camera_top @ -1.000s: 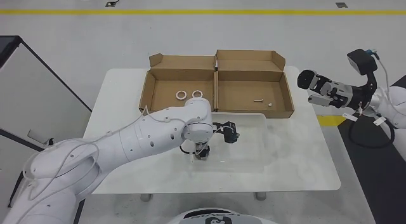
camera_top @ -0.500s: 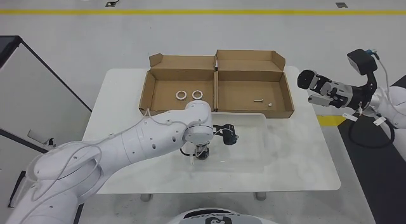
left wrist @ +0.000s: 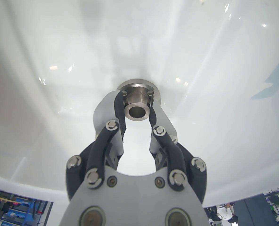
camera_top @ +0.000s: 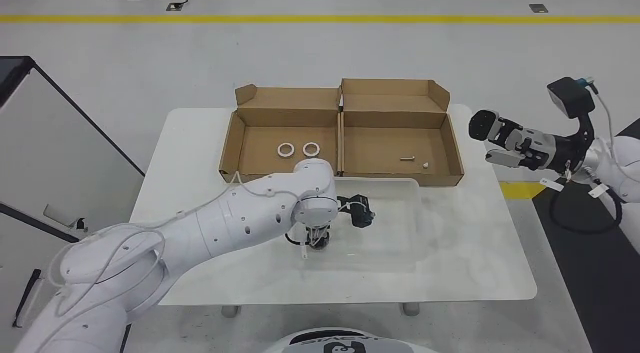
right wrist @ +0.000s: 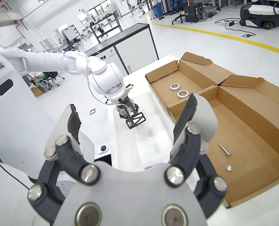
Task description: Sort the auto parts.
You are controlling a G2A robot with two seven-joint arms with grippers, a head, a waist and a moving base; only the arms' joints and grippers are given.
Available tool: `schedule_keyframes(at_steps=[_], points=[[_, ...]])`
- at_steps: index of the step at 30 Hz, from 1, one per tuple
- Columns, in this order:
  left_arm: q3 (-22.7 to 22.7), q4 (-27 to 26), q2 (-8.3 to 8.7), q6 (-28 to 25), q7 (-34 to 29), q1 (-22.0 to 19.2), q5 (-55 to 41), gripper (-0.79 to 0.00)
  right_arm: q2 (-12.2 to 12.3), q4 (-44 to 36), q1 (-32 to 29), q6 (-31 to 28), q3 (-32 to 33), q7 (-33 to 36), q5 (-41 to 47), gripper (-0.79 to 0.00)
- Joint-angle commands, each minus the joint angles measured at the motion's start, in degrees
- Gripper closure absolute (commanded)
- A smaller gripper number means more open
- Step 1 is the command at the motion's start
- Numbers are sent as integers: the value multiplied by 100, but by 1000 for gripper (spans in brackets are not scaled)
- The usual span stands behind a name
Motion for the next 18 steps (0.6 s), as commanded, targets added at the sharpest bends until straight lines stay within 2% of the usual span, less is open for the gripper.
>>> schedule_keyframes(at_steps=[1,3,15,18], points=[[0,27,-17,-17,18,-16,9,-34,0,0,0,0,0,0,0,-785],[0,48,-39,-47,47,-46,26,0,0,0,0,0,0,0,0,-785],[0,359,-314,-286,287,-162,147,0,0,0,0,0,0,0,0,-785],[0,498,-399,-340,341,-140,179,-58,0,0,0,0,0,0,0,-785]])
